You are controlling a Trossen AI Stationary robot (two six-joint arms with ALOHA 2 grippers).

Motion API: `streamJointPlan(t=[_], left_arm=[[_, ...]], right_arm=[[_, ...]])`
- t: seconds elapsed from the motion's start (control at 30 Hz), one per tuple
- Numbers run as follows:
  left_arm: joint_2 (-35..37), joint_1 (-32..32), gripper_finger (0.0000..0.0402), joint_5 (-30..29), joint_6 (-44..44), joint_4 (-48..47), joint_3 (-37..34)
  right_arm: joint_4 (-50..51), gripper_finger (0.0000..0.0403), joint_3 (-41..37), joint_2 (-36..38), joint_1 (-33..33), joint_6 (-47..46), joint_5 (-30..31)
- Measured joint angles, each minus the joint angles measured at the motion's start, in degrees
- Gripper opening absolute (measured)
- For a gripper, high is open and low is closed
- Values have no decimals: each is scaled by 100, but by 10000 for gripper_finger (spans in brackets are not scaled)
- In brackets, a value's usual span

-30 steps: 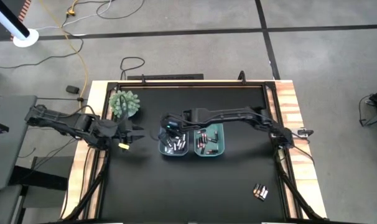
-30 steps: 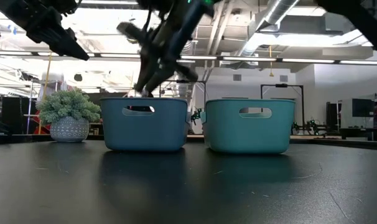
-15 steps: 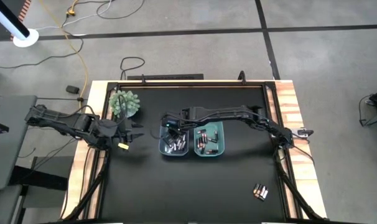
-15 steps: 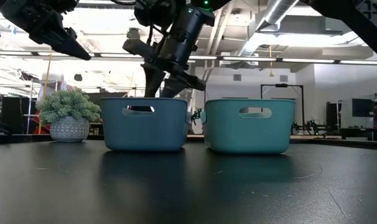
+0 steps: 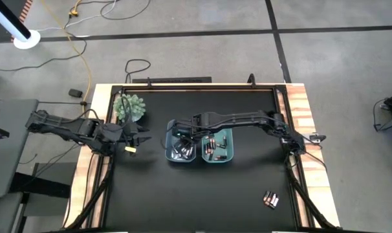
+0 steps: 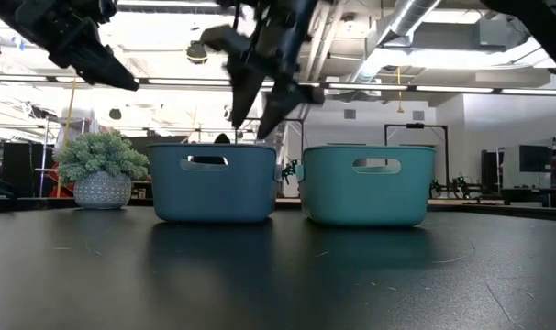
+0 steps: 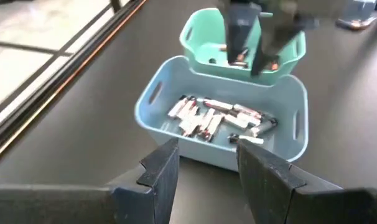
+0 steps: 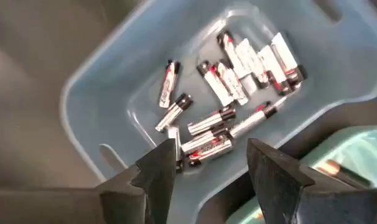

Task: Sort batteries
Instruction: Put the black battery into the green bin

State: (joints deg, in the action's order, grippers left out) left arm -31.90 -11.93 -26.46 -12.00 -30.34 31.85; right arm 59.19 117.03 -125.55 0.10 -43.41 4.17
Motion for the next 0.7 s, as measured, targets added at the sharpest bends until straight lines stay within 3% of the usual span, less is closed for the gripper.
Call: streamJointPlan(t=[0.27,0.43,0.57,0.7], left_arm=[[401,559,158,1093,707,1750,-1064],[637,1353,158,2179,965,1874,-1356],[798,1877,158,2659,886,2173,-1610],[1027,2025,158,2770,627,2378,-1716]], right_arm=[[630,203,0,820,369,-114,1050],[1039,203,0,1266,549,-286,1345],[1738,203,0,1521,807,-897,1812],[2779,203,0,1625,1253,-1942,2093]])
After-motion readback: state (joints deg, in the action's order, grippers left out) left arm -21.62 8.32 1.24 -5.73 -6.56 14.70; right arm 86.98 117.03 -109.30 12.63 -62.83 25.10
